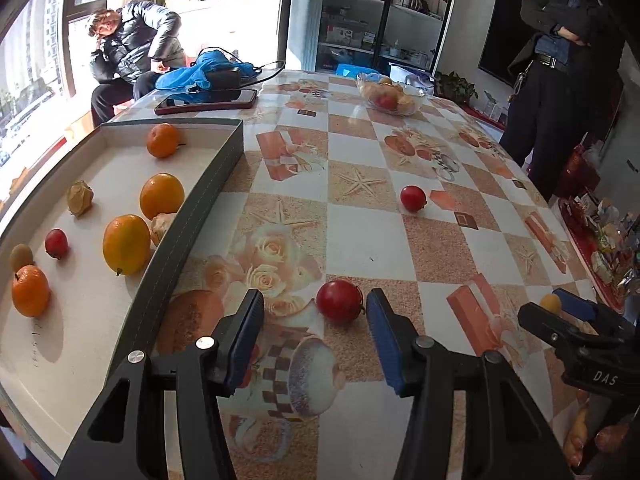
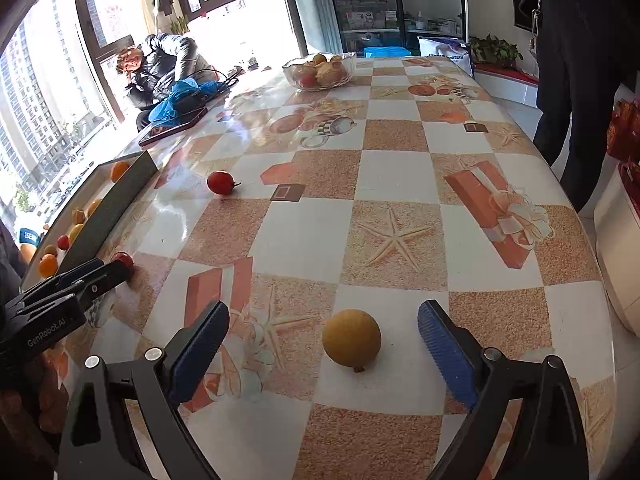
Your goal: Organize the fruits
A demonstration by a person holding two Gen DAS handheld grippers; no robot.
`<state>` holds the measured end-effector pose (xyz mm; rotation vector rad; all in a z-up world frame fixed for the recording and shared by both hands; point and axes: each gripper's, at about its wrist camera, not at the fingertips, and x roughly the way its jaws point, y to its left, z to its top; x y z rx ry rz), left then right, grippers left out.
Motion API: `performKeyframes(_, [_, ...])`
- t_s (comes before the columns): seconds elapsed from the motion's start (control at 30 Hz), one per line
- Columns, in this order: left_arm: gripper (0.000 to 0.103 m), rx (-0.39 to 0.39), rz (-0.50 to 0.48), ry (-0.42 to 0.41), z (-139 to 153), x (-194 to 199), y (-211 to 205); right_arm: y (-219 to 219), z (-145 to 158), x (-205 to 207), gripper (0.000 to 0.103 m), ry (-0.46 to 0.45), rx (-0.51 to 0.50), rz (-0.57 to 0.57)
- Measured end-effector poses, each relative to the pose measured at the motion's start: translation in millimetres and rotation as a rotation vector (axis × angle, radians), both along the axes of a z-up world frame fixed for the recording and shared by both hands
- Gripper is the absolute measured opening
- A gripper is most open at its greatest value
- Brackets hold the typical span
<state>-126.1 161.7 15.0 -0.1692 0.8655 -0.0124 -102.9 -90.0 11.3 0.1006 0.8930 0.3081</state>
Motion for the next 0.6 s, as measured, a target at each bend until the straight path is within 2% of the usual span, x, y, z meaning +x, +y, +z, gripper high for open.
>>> performKeyframes(0.07, [0.058,0.032,0.009,0.0,2,2,1,0,0,0,0.096,0.0,0.004,0.0])
performKeyframes(0.2, [0.06,0.044,-0.02,0.044,-3,13,-9,0,1,0,0.096,-0.002,0.014,-0.002])
performKeyframes(0.3, [0.06,0.167,-0.003,0.035,-10,20,-28,2,0,-1,0.096,-0.001,-0.007,0.0])
performKeyframes(0.4, [0.063,0.138,-0.007,0.036,-11,23,-32,7,-1,0,0.097,0.003,-0.055,0.002])
performKeyframes(0.43, [0.065,0.135,-0.011,0.033,-12,24,-31,11,-1,1,0.103,0.007,-0.076,0.009])
performKeyframes(0.53, [0.069,0.117,-0.022,0.031,-12,24,-30,26,-5,3,0.103,0.026,-0.174,0.033])
performKeyframes(0.6, [0.076,0.123,-0.032,0.034,-13,24,-32,28,-6,3,0.103,0.025,-0.181,0.039])
